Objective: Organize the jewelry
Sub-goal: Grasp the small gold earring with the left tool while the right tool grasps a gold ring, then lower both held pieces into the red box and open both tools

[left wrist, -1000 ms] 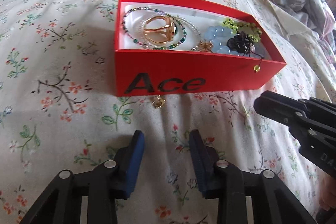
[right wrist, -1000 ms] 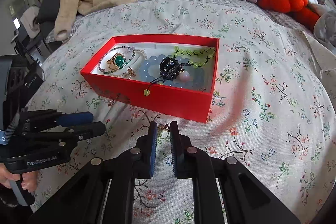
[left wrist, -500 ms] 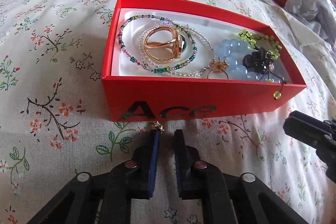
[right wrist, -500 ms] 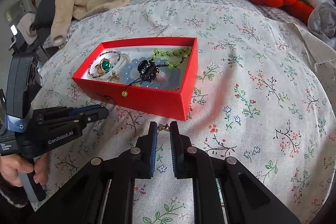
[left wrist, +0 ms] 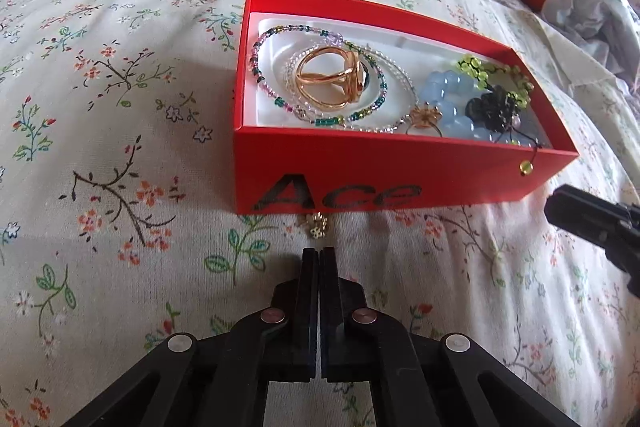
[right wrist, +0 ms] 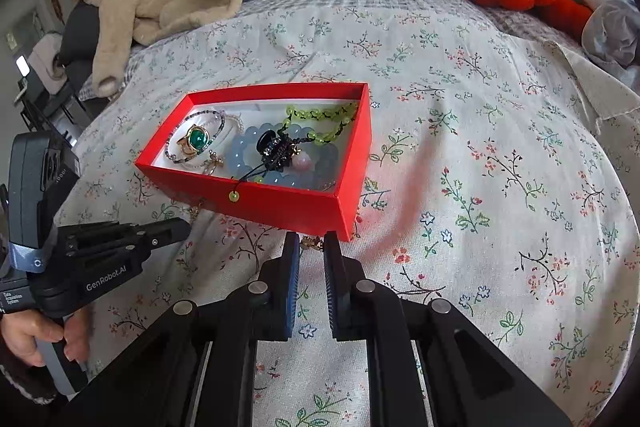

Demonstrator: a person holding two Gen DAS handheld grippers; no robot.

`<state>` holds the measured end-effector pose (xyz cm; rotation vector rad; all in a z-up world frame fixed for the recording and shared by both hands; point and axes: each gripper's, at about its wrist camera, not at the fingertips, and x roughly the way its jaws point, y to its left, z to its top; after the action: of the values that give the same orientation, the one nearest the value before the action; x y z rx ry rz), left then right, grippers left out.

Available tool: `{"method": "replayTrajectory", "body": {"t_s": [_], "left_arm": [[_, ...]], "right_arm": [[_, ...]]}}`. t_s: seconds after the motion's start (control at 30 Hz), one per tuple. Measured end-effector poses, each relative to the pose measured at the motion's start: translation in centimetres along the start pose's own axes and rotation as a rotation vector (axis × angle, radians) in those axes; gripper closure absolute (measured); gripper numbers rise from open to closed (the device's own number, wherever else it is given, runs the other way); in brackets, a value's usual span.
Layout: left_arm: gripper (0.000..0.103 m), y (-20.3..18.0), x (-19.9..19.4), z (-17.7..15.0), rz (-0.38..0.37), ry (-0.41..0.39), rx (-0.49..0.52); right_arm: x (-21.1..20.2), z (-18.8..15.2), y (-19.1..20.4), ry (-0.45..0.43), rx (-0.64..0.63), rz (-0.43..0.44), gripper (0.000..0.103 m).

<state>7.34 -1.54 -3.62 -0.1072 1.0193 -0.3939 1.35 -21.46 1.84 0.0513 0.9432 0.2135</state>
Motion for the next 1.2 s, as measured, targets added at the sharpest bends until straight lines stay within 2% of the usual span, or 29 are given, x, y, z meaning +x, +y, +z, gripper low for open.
{"method": "replayTrajectory", "body": {"t_s": [0.2,0.27,0.37,0.43,0.53,0.63,0.77,0.87,1.1,1.2], "left_arm": [[0.103,0.1,-0.4,-0.2,0.012,-0.001,0.017],[0.083,0.0,-0.1,0.0,0.007,0.003,0.02],[0.072,-0.6,0.6,0.4,0.01,-0.006,0.041],[0.068,-0.9,1.0,0.6,0.016,-0.013,0.051],[0.066,-1.0,1.4,1.0,0.026,-0.021,0.047],[0.066,-0.9,1.6,1.3,0.031,-0.026,0.025],[0.091,-0.9,1.7,1.3,0.078,-0.029,0.027],[0.101,-0.5,1.5,1.2,0.083,-0.022,0.026],[0.101,0.7,0.1,0.6,0.02,0.016,-0.022],[0.101,1.3,-1.3,0.7,-0.005,0.008,-0.053]], "right_arm": [[-0.2,0.4,0.2,-0.009,0.014,0.014,0.09],[-0.2,0.4,0.4,-0.008,0.016,0.017,0.09],[-0.2,0.3,0.4,-0.004,0.017,0.019,0.09],[-0.2,0.1,0.4,-0.001,0.018,0.02,0.09],[-0.3,0.1,0.0,0.0,0.023,0.02,0.09],[-0.4,0.1,-0.4,-0.003,0.029,0.018,0.09],[-0.4,0.2,-0.8,-0.003,0.035,0.017,0.09],[-0.6,0.4,-0.8,-0.007,0.037,0.017,0.09],[-0.8,1.0,-0.7,-0.013,0.05,0.026,0.09],[-1.0,1.4,-0.4,-0.02,0.054,0.035,0.09]]}}
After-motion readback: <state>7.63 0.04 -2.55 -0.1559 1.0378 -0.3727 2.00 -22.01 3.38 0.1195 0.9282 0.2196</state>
